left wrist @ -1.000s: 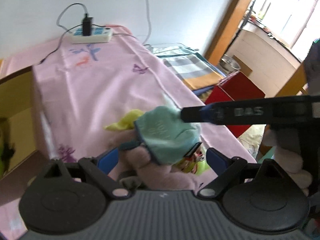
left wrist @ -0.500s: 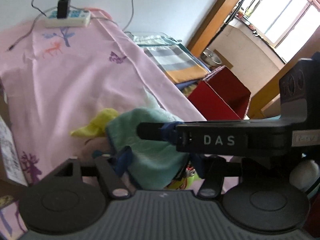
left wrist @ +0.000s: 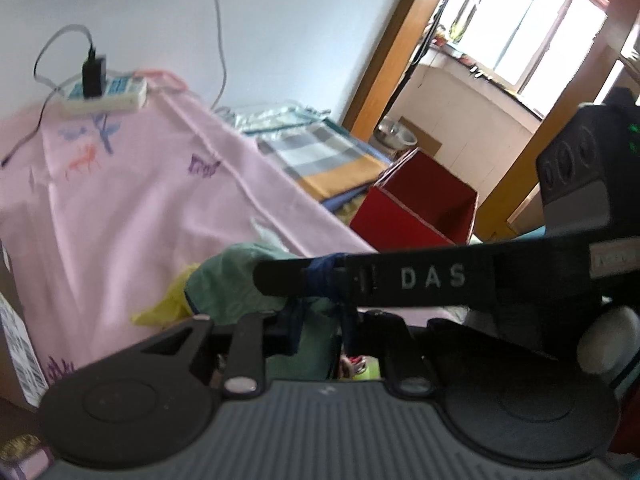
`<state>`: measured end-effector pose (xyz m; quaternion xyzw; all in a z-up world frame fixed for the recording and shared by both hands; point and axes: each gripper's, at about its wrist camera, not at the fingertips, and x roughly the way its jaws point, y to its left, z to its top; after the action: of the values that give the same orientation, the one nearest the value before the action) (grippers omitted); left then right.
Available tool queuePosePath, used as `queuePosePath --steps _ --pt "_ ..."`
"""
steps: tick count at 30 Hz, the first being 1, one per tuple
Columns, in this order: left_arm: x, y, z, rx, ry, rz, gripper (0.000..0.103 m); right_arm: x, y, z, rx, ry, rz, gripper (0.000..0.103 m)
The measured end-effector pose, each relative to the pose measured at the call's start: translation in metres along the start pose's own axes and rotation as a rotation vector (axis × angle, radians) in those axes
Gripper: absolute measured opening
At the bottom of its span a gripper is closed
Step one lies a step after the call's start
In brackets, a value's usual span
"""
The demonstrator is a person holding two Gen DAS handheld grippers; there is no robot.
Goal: Organize soft objects
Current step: 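Lift the mint-green pouch up out of the heap with the right gripper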
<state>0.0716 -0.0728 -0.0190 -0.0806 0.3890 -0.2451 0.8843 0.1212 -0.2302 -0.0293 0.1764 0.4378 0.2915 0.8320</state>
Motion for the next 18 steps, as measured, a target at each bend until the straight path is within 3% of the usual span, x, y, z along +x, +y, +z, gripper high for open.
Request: queuePosePath --steps 5,9,18 --pt "-0.024 -0.015 0.004 0.074 -0.076 0.013 0.013 -0.019 0.007 0.007 0.032 -0.033 0.054 0.0" --pt "-0.039 -0.02 0.004 0.108 -0.117 0.003 0.012 -0.027 0.019 0.011 -0.001 -0.046 0.048 0.0" --pt "-0.028 -0.017 -0.027 0.085 -0.034 -0.021 0.008 -0.017 0.013 -0.017 0.007 0.042 -0.019 0.0"
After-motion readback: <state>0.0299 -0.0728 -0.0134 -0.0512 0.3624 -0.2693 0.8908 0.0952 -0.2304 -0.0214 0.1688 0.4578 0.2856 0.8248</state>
